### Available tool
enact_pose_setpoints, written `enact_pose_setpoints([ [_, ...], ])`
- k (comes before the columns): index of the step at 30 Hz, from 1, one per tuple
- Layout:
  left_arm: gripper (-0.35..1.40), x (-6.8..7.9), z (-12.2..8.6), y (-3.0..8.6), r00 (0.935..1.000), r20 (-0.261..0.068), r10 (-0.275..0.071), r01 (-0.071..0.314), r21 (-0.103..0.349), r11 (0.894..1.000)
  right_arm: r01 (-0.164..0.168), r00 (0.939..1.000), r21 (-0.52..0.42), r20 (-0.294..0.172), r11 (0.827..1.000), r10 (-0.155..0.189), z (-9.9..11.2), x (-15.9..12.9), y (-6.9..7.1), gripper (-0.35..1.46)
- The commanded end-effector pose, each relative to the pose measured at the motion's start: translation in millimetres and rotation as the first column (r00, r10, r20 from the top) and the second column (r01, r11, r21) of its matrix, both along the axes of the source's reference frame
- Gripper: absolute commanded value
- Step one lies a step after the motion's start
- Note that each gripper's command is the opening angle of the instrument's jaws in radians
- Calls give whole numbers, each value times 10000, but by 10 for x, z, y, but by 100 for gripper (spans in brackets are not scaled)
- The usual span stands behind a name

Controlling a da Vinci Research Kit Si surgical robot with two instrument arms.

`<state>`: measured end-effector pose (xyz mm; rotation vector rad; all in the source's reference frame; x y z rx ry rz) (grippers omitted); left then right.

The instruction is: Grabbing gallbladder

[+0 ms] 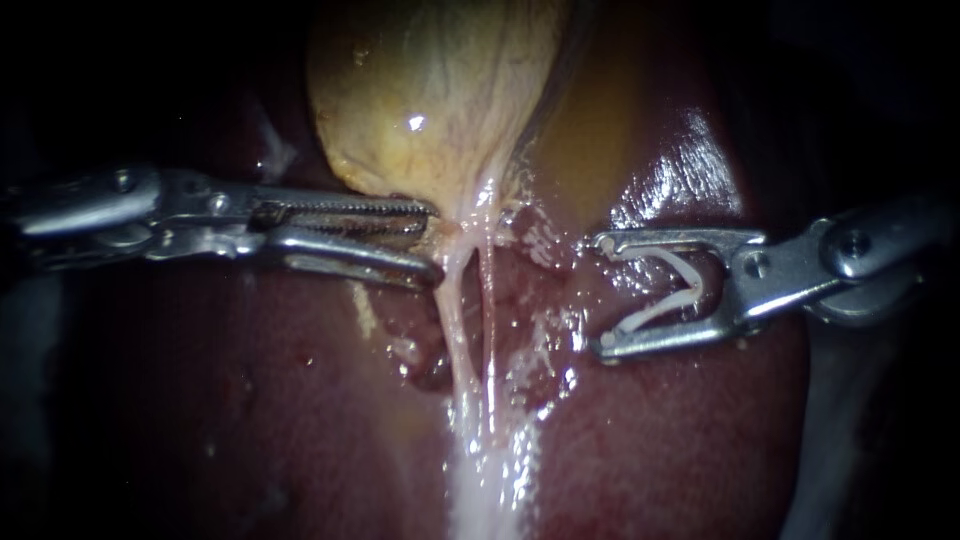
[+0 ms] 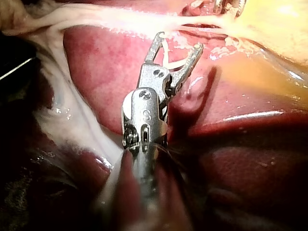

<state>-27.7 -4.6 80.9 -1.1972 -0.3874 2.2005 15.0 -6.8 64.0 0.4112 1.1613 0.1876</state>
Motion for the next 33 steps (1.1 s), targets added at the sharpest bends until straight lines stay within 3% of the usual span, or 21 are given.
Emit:
enact_pose_setpoints([
  [1,26,0,1,0,10000,-5,-3,3,-12,10000,0,10000,-1,2,10000,0,0,0,0,48],
  [10,7,-2,13,-4,10000,12,-34,34,-23,10000,-2,10000,-2,3,10000,2,0,1,0,48],
  [18,-35,-1,14,-6,9998,-88,-200,203,346,9992,-3,10000,-1,3,10000,3,0,1,0,48],
  [33,-35,6,-3,-16,9994,-329,-98,135,1153,9932,-1,10000,-1,1,10000,1,-1,1,0,48],
])
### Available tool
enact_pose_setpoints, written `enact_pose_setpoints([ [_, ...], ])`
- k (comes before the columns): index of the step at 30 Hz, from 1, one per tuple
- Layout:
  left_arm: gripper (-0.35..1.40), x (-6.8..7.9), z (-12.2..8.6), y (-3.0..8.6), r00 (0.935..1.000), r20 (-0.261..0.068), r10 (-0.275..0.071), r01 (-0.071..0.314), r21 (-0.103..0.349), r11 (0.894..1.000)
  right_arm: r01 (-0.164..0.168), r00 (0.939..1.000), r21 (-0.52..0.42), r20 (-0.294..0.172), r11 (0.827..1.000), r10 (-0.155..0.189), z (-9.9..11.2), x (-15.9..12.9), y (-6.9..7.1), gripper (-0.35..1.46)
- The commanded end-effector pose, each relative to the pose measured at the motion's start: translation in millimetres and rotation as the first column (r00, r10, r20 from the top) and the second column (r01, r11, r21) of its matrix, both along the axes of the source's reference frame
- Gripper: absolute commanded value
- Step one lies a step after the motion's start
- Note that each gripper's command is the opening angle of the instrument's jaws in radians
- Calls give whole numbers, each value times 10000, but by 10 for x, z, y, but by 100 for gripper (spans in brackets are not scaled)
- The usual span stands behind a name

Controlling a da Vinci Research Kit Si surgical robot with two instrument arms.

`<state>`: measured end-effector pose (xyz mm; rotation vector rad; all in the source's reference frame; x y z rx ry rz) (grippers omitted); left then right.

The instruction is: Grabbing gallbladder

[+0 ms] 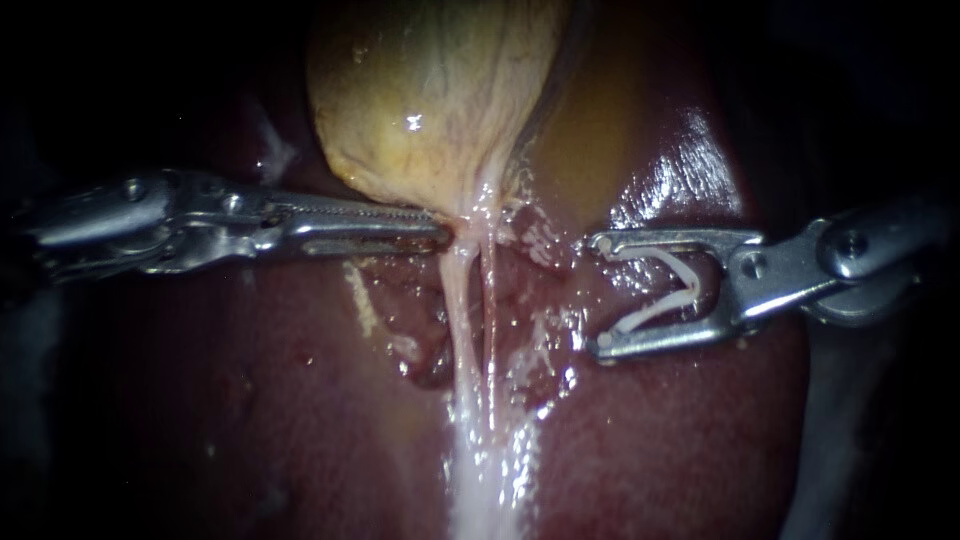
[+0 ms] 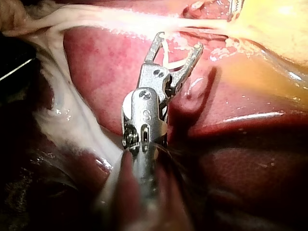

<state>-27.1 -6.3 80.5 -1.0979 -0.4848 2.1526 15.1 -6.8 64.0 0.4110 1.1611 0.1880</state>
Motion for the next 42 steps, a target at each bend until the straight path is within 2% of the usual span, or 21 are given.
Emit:
enact_pose_setpoints([
  [1,-35,1,-2,0,10000,-15,37,-37,21,10000,3,10000,-1,-2,10000,-3,0,0,0,48],
  [11,-35,22,-29,4,9999,96,116,-118,212,9997,0,10000,-1,1,10000,0,0,0,1,48],
  [17,-35,32,-56,14,10000,47,8,-9,263,9997,-4,10000,0,3,10000,4,1,0,1,48],
  [21,-35,36,-67,19,10000,21,-44,43,286,9996,-4,10000,0,3,10000,4,1,0,1,48],
  [42,-35,41,-69,21,10000,21,-43,43,289,9996,-5,10000,-1,4,10000,5,1,0,1,48],
])
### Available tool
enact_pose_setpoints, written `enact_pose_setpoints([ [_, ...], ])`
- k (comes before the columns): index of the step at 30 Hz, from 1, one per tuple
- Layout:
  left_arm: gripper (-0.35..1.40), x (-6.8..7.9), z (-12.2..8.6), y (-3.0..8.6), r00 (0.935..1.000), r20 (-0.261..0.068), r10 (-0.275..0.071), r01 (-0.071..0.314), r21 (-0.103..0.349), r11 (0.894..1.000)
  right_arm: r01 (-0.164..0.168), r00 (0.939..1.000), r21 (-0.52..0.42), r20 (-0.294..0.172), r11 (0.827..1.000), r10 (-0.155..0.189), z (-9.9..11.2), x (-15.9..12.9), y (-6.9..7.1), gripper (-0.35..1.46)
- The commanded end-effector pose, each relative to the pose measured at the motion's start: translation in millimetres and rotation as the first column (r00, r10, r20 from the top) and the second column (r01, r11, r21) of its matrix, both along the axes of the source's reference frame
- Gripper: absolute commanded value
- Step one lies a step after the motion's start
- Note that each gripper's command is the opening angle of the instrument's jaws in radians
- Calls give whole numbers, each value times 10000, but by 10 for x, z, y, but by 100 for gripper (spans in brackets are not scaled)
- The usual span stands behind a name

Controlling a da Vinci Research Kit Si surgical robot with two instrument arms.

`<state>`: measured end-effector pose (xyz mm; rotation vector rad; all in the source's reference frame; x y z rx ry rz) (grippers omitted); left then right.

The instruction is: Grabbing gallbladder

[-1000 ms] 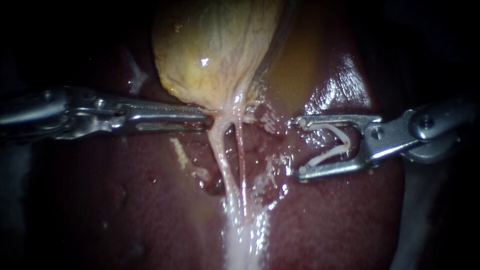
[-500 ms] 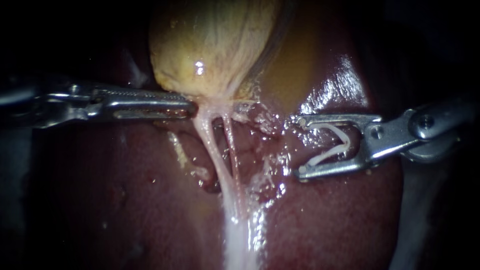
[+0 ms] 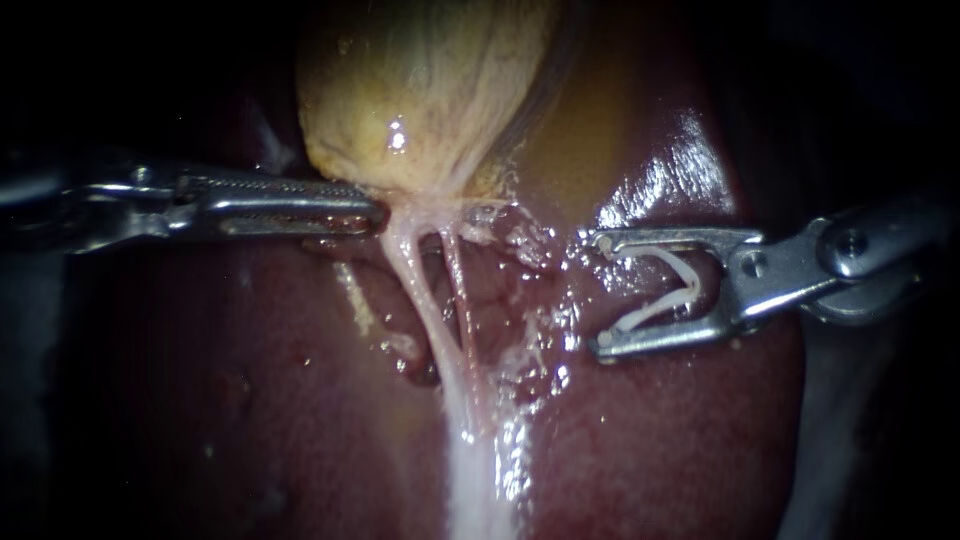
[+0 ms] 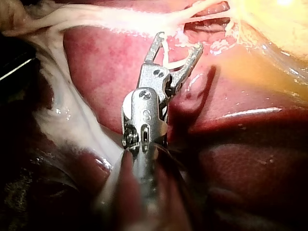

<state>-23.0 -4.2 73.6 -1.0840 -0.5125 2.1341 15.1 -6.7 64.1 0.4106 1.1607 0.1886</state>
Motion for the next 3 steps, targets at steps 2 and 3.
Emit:
enact_pose_setpoints([
  [2,-35,0,1,0,10000,4,4,-4,-5,10000,1,10000,-1,-1,10000,-1,0,0,0,48],
  [3,-35,0,1,0,10000,3,4,-4,-6,10000,1,10000,-1,-1,10000,-1,0,0,0,48],
])
